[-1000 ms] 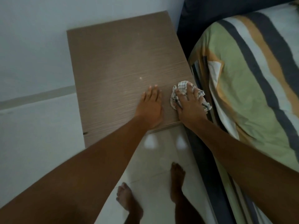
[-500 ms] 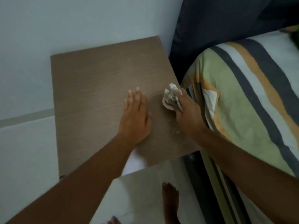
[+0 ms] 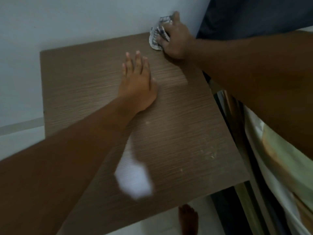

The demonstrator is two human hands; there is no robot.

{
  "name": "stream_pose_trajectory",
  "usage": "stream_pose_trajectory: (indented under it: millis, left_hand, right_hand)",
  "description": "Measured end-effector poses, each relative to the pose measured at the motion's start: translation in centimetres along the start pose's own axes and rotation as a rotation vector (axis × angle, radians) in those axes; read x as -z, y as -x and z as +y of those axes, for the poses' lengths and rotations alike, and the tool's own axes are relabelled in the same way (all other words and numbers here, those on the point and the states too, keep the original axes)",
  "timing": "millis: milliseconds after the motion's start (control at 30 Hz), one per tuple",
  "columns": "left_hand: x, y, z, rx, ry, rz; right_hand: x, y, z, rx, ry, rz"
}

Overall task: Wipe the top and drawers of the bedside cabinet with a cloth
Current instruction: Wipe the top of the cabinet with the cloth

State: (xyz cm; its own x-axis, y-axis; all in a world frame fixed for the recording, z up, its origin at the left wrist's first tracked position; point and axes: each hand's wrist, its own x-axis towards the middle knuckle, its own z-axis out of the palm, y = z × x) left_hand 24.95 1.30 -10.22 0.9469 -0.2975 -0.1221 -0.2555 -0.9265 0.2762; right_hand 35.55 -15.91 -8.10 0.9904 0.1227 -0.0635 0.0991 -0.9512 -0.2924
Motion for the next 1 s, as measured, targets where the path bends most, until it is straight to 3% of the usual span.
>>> stream_pose_trajectory:
  millis: [133,433,1000]
  left_hand:
    - [-0.4,-0.7,-0.3,-0.069,-0.011,-0.046]
    - [-0.8,-1.2,0.6,-0.054,-0.112,-0.082]
    - [0.6,-0.5,0.4,-0.100,-0.100,-0.134]
  right_hand:
    - [-2.4,0.3,-0.1,-0.064,0.102,-0.001]
    - [-2.0,2.7,0.8,0.038,0.119,-0.020]
    - [-4.3,32.1,3.8,0.168,-0.123,-0.054]
